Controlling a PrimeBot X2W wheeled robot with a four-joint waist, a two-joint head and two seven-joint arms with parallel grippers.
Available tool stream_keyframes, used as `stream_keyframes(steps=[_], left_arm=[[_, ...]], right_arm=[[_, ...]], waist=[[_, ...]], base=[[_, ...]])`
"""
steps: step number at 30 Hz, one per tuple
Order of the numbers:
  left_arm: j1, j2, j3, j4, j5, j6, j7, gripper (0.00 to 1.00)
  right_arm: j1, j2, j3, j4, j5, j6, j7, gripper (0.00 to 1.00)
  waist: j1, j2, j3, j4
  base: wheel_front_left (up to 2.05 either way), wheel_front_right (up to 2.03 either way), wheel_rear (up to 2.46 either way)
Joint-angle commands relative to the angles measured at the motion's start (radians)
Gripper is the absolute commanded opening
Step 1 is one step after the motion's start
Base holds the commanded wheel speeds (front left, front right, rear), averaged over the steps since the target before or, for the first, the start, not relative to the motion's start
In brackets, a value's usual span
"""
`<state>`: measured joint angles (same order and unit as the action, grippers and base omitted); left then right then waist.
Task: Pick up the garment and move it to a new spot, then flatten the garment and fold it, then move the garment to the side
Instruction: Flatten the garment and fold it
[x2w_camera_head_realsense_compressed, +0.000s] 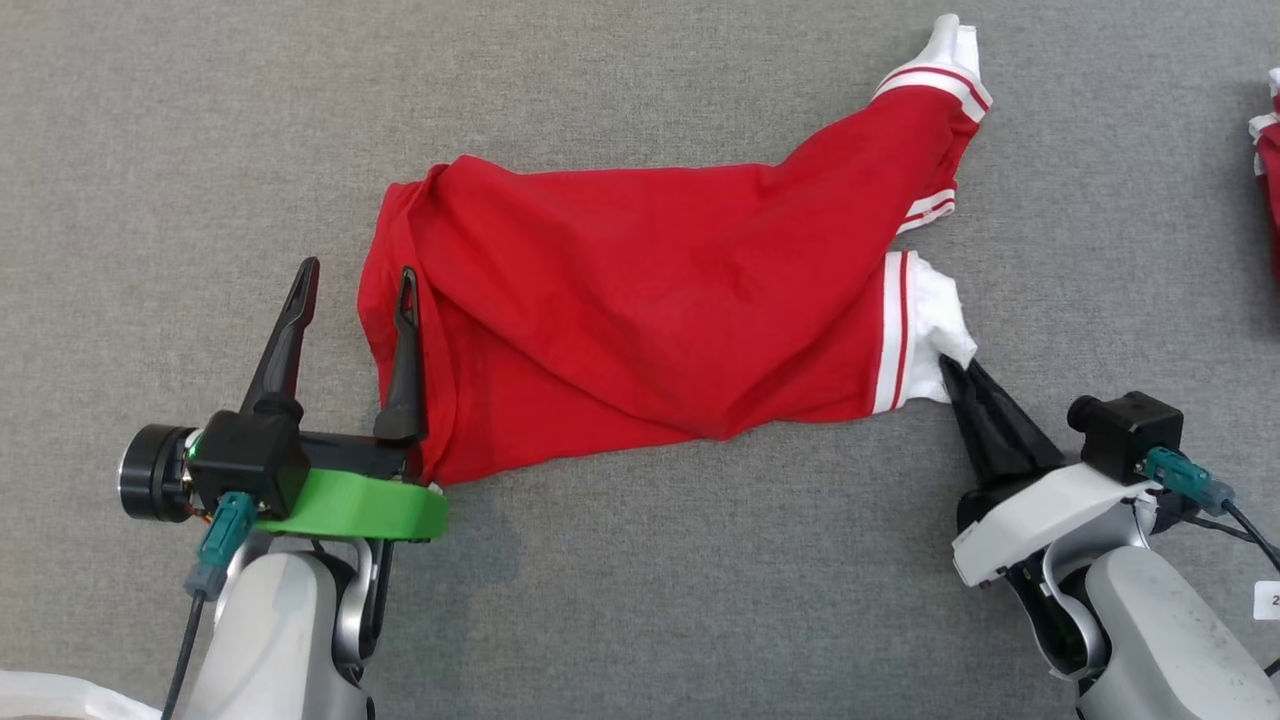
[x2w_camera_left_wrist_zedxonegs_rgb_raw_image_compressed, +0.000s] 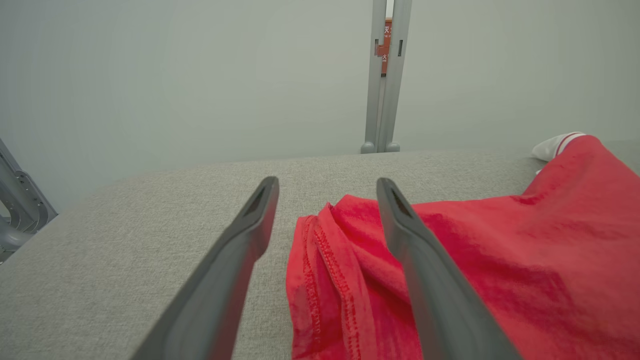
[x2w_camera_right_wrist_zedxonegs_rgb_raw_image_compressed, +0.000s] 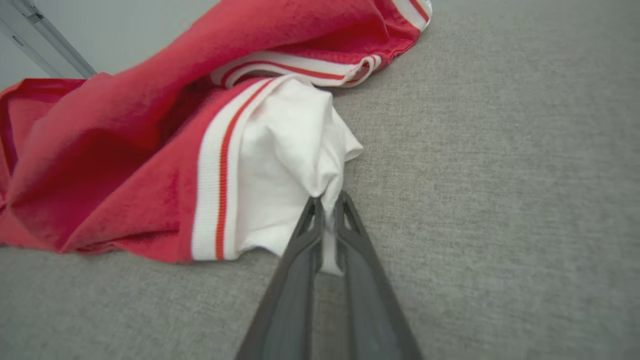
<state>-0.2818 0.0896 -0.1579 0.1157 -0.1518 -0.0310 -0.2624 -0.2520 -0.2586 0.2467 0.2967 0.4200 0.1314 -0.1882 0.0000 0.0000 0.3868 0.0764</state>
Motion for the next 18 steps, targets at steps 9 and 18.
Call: stream_keyframes(steps=[9,18], left_arm=[[0.018,0.012,0.019,-0.002,0.016,0.002,-0.003,1.0],[0.037,0.022,0.03,-0.003,0.013,0.003,-0.003,1.0]], right_arm=[[0.084,0.009,-0.068,-0.069,0.01,-0.002,-0.063,0.0],[0.267,0.143,-0.173,-0.211,-0.083,-0.002,-0.05,0.0]], waist=[[0.0,0.0,-0.024,-0.04],[0.0,0.0,-0.043,-0.081]], base=[[0.0,0.0,0.0],[0.0,0.0,0.0]])
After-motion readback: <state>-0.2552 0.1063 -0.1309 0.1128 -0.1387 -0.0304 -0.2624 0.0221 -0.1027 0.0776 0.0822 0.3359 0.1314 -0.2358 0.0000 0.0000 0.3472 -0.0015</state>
